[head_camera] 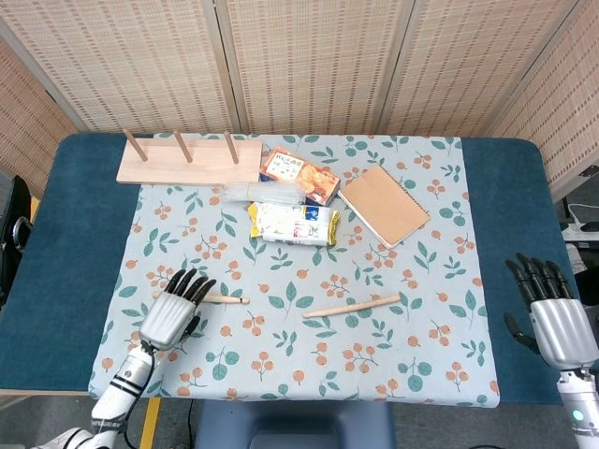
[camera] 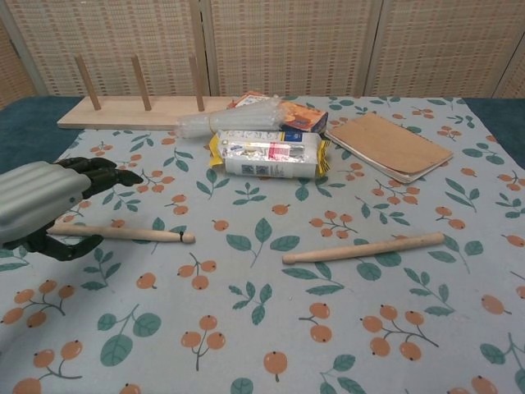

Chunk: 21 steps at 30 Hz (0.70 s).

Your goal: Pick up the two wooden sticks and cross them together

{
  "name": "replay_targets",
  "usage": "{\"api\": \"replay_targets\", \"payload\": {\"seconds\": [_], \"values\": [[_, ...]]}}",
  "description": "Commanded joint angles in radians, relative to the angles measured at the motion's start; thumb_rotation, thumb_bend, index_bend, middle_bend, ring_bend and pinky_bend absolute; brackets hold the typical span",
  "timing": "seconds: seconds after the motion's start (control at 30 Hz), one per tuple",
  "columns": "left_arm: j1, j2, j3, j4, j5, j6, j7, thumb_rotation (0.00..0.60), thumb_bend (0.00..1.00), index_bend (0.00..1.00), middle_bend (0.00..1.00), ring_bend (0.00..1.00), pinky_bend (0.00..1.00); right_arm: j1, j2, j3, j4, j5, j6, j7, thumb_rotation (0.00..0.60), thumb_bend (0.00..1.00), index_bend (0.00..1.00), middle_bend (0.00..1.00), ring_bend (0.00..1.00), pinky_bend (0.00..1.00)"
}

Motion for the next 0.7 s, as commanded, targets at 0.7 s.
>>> {"api": "replay_targets", "payload": {"seconds": [0.7], "values": [[-0.038, -0.135, 0.015, 0.289, -0.082, -0.012, 0.02, 0.6, 0.43, 0.38, 0.35, 0.16, 0.11, 0.003, 0.005, -0.007, -0.005, -0.001, -0.01, -0.003, 0.6, 0.34, 0.0, 0.0, 0.0, 0.0]]}}
